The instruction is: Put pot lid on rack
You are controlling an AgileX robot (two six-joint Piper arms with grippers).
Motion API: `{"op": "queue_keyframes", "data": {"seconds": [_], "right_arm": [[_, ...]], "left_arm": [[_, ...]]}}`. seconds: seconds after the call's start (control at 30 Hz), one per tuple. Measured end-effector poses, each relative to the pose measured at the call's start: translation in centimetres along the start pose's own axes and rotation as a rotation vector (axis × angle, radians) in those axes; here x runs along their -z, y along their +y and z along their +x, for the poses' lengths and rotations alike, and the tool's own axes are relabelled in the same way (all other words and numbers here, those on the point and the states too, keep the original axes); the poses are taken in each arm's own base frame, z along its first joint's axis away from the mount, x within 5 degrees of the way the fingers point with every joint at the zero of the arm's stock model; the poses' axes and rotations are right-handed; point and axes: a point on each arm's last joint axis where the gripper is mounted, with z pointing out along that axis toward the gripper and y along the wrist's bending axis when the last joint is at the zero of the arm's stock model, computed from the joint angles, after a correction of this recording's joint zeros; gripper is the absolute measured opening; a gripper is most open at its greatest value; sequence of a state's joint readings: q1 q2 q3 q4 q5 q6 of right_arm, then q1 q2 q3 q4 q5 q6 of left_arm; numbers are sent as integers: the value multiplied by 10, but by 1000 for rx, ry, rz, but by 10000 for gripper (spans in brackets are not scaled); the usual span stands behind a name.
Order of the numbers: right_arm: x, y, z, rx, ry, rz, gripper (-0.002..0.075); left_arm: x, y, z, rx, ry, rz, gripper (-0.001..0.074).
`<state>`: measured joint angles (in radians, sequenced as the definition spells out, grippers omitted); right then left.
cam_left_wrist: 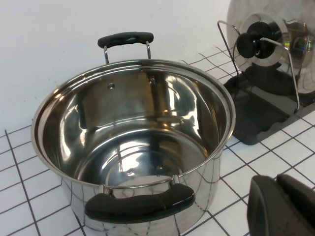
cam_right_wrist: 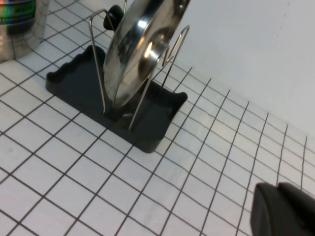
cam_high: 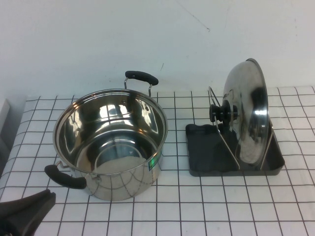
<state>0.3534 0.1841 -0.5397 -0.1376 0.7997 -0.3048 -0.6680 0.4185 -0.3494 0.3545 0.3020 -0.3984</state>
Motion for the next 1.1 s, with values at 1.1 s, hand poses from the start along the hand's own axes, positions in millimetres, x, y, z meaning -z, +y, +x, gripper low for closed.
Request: {"op": "queue_keyframes", "data": {"seconds": [1.1], "right_arm": [[-8,14,25,-63,74,-60,-1]], "left_arm": [[28,13,21,-54,-130,-164,-1]]}}
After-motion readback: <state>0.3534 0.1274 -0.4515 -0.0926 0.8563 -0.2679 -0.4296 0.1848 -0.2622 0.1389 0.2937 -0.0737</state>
